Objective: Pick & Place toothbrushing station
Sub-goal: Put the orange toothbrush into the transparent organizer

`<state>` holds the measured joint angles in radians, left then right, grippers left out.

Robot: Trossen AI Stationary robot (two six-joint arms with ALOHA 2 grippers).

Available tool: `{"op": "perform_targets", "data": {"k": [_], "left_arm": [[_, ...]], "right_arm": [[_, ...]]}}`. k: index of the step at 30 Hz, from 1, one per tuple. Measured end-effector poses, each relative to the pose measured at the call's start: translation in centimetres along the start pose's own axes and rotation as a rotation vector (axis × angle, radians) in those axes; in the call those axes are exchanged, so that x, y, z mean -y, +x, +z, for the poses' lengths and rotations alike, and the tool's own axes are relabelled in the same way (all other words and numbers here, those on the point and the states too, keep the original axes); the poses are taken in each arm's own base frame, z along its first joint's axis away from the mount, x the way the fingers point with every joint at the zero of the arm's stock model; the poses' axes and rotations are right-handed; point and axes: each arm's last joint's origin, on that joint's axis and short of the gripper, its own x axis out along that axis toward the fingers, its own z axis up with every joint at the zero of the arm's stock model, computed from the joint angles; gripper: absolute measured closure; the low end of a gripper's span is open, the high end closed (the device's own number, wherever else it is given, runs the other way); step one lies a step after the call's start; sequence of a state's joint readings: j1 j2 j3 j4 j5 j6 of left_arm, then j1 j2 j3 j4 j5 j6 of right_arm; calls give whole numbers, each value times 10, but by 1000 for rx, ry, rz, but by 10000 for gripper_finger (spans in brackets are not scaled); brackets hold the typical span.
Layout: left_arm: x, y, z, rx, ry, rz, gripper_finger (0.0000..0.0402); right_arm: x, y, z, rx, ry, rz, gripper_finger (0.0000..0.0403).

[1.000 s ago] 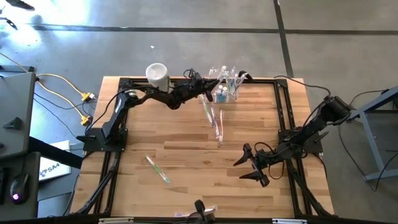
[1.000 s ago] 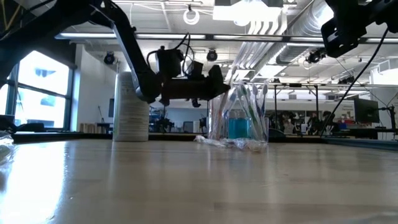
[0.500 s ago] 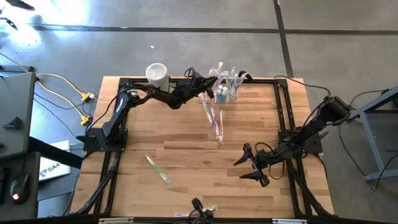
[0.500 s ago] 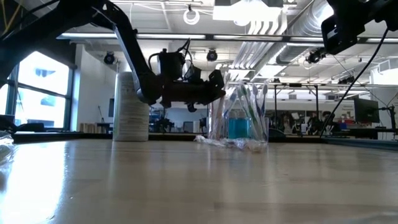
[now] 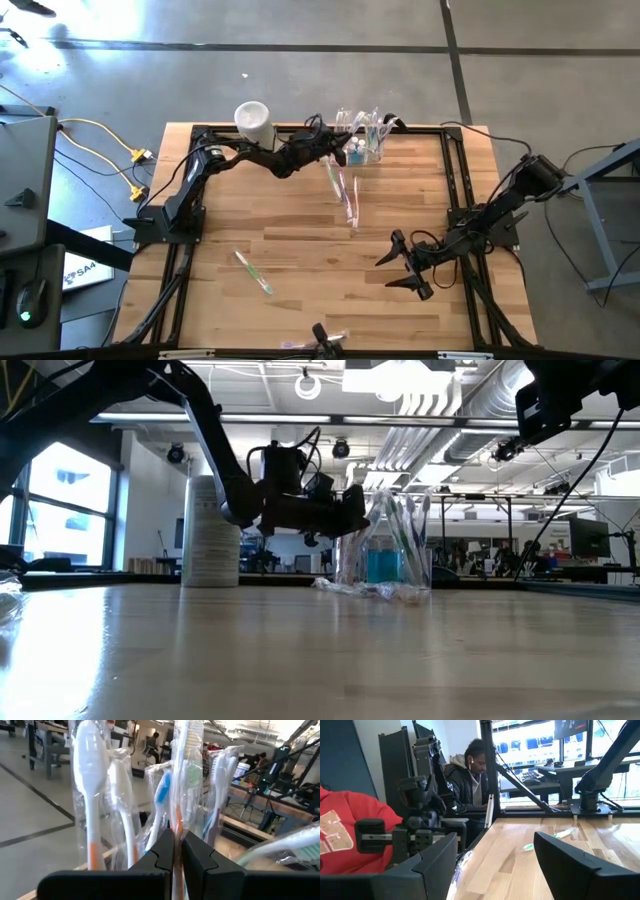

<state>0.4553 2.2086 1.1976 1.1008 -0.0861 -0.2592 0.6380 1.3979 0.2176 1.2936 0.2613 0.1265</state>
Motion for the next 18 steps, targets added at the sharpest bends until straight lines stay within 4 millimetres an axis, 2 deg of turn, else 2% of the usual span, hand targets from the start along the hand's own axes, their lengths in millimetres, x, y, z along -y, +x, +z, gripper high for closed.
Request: {"op": "perform_targets", "data": {"k": [7, 15, 18], "left_arm": [[5, 0, -2, -13, -9, -31, 385], [6, 0, -2, -12, -19, -36, 350], [5, 0, -1, -12, -76, -36, 334]], "right_arm": [[4, 1, 0, 2, -2, -18, 148], [4, 1, 0, 1, -2, -17, 148], [4, 1, 0, 1, -2, -17, 148]]}}
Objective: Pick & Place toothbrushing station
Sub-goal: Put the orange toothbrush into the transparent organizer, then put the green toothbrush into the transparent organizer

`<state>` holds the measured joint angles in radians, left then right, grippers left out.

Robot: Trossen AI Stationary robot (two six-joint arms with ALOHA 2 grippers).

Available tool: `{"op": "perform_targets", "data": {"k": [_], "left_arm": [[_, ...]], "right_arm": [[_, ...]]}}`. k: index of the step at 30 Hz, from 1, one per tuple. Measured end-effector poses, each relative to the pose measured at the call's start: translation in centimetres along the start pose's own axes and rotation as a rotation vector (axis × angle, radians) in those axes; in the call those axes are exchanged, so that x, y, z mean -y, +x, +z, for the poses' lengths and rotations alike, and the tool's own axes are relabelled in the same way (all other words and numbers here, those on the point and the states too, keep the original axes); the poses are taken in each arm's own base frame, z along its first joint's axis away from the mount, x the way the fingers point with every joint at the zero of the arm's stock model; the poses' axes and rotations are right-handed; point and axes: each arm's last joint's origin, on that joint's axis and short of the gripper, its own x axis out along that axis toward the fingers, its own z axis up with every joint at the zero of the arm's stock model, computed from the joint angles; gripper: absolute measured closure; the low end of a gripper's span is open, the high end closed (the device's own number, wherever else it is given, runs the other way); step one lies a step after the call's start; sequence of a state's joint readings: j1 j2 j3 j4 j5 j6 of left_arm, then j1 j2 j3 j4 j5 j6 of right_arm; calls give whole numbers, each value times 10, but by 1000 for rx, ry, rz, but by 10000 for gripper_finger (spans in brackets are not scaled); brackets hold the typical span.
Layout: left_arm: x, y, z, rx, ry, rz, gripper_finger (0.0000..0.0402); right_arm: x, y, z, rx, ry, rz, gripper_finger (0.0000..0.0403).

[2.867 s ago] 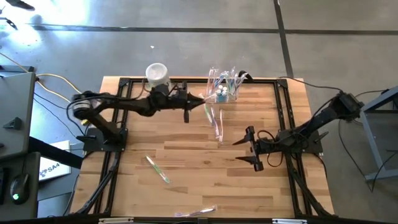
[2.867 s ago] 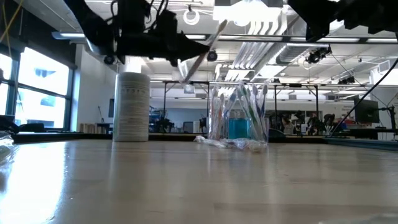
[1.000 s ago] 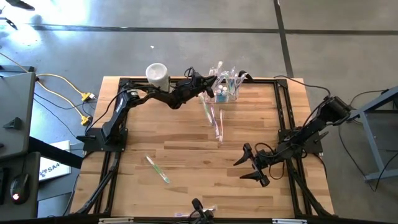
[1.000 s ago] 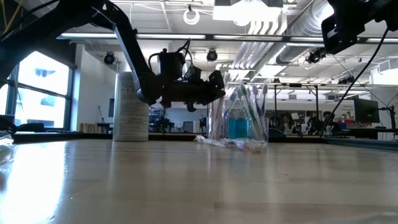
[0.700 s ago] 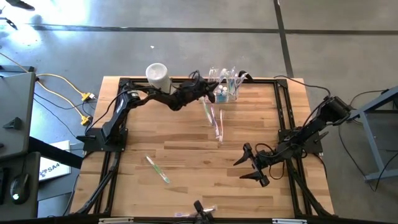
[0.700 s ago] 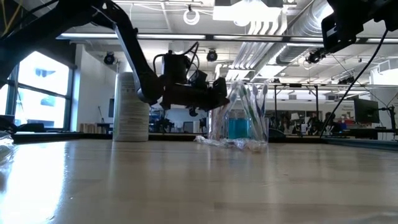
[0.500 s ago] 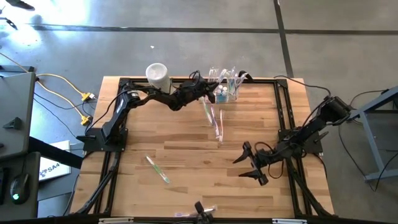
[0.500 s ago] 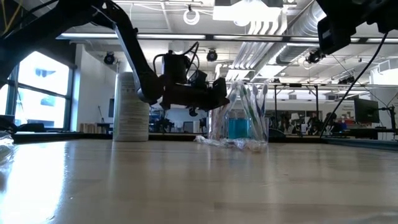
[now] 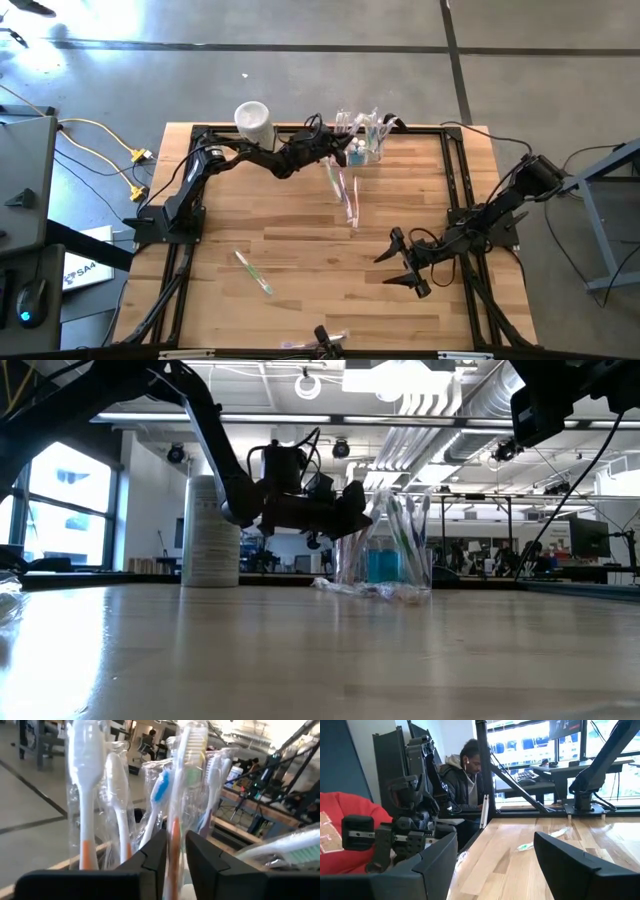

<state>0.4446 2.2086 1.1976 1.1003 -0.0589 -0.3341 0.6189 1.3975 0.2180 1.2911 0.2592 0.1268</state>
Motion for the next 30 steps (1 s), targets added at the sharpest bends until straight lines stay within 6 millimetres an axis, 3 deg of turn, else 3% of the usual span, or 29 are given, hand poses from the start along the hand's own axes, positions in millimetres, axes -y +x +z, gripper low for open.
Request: {"op": "perform_targets", "data": {"k": [15, 26, 30], "left_arm": [[3, 0, 3, -8, -53, -75, 201], [11, -1, 21, 28, 10, -130, 195], [16, -3, 29, 16, 44, -225, 195]], "right_arm": [[0, 0, 0, -3, -1, 0, 148], [0, 0, -1, -9, 8, 4, 148], [-1, 0, -1, -9, 10, 7, 148]]}}
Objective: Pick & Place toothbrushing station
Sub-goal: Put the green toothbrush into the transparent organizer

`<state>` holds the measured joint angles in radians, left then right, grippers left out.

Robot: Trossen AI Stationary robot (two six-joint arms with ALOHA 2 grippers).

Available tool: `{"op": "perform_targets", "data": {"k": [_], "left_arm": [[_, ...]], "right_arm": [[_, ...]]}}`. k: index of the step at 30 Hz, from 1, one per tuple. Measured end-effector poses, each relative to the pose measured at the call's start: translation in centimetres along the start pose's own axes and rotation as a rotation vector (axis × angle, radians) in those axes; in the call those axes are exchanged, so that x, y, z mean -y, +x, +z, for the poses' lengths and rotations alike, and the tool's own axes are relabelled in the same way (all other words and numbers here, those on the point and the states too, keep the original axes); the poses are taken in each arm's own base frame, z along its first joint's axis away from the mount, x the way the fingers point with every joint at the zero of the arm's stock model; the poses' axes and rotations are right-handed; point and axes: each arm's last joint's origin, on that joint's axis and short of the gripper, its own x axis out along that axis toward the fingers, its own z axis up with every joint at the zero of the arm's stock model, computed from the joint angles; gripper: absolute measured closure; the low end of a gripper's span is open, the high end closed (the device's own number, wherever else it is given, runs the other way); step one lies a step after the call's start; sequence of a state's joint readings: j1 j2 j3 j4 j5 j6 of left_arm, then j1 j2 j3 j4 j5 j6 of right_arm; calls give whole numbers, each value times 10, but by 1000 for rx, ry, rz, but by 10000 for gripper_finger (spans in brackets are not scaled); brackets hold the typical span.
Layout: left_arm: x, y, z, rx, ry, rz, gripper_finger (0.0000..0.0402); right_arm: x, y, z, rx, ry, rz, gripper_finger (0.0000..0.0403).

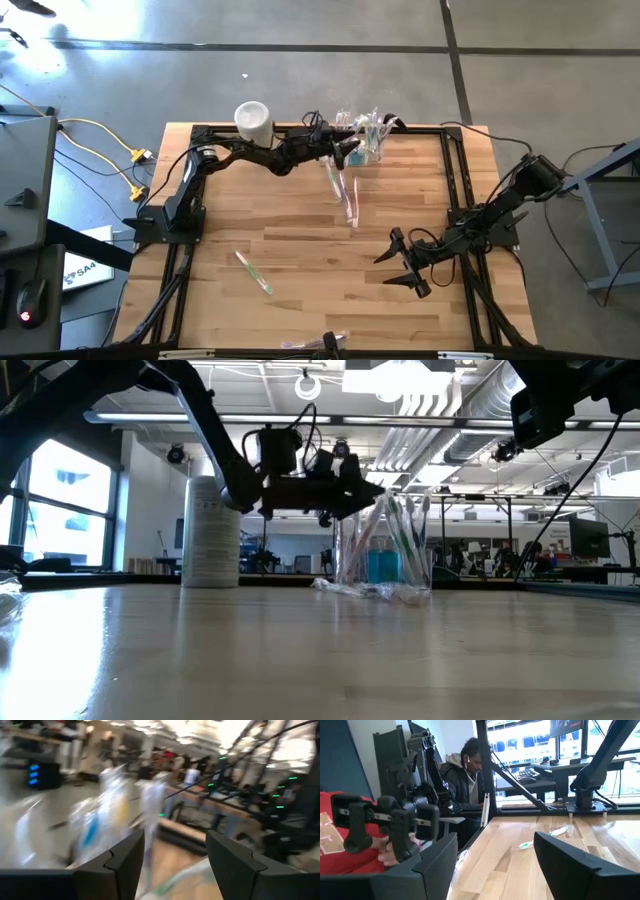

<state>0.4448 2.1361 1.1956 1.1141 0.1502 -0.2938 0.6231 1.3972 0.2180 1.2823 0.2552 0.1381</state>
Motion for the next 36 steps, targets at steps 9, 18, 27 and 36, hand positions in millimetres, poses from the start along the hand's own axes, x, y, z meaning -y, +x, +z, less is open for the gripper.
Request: {"op": "perform_targets", "data": {"k": [9, 18, 27, 36], "left_arm": [[31, -2, 37, -35, 103, -217, 195], [93, -25, 82, -256, 323, -347, 195], [174, -105, 97, -796, 382, -563, 195], [242, -181, 65, -1341, 368, -528, 195]], "right_arm": [[-4, -1, -1, -3, 2, 18, 148], [-4, -1, -1, -3, -3, 17, 148], [0, -1, 0, 14, -62, -127, 148], [7, 0, 1, 16, -165, -188, 148]]}}
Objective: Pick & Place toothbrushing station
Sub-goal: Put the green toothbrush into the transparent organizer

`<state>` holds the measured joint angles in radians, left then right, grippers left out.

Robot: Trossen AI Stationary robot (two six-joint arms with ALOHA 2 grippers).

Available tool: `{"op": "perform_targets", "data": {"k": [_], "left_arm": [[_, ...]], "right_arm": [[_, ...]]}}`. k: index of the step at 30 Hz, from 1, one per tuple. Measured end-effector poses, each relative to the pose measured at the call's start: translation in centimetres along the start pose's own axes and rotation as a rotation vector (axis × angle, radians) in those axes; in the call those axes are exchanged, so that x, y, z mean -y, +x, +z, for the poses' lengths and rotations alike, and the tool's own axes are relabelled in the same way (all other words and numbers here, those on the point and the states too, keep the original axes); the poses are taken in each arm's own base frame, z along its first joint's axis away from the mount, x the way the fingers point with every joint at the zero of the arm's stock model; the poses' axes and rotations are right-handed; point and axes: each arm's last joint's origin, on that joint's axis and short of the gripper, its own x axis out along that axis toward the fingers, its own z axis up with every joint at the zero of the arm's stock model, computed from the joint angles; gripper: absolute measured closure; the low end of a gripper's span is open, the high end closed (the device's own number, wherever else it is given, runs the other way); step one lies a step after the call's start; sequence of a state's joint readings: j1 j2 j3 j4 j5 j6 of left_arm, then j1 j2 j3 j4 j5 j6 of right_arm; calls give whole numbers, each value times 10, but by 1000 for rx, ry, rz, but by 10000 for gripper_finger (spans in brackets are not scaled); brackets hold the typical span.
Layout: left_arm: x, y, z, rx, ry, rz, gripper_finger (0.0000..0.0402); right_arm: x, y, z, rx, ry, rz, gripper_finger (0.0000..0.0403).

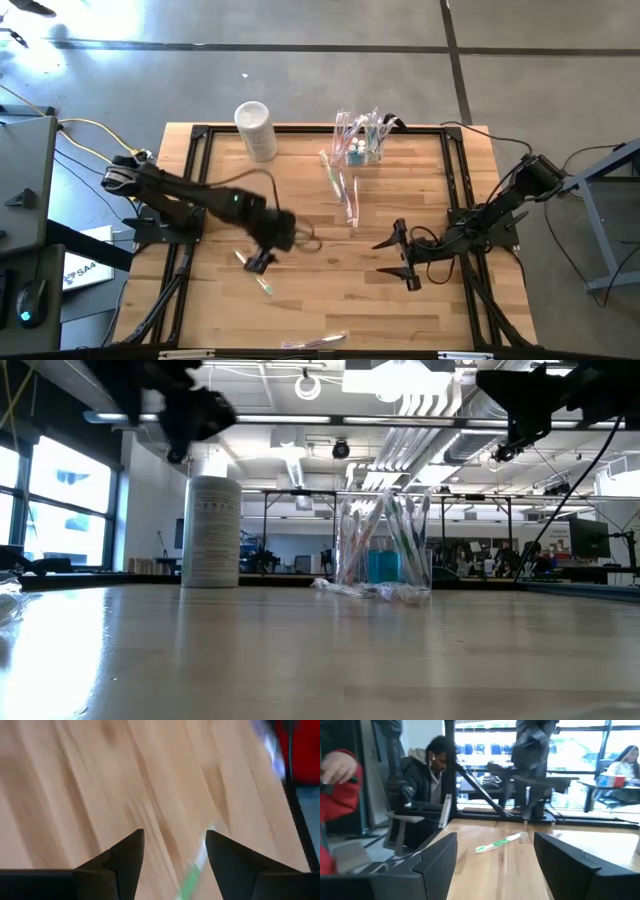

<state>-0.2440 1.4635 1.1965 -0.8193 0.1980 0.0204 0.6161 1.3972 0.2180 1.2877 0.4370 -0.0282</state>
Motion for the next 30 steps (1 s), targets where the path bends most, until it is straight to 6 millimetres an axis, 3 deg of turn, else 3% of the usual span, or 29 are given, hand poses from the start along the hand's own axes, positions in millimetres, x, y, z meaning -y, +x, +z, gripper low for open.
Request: {"op": "perform_targets", "data": {"k": [8, 16, 22, 30], "left_arm": [[57, 25, -22, -246, -46, 112, 195], [91, 62, -32, -325, -86, 240, 195], [97, 99, -43, -454, -87, 285, 195], [88, 130, -59, -660, -6, 367, 195]], "right_arm": [[10, 4, 0, 2, -7, -48, 148], [24, 9, 1, 20, -26, -68, 148], [36, 12, 4, 45, -36, -65, 148], [50, 15, 4, 56, -49, -19, 148]]}}
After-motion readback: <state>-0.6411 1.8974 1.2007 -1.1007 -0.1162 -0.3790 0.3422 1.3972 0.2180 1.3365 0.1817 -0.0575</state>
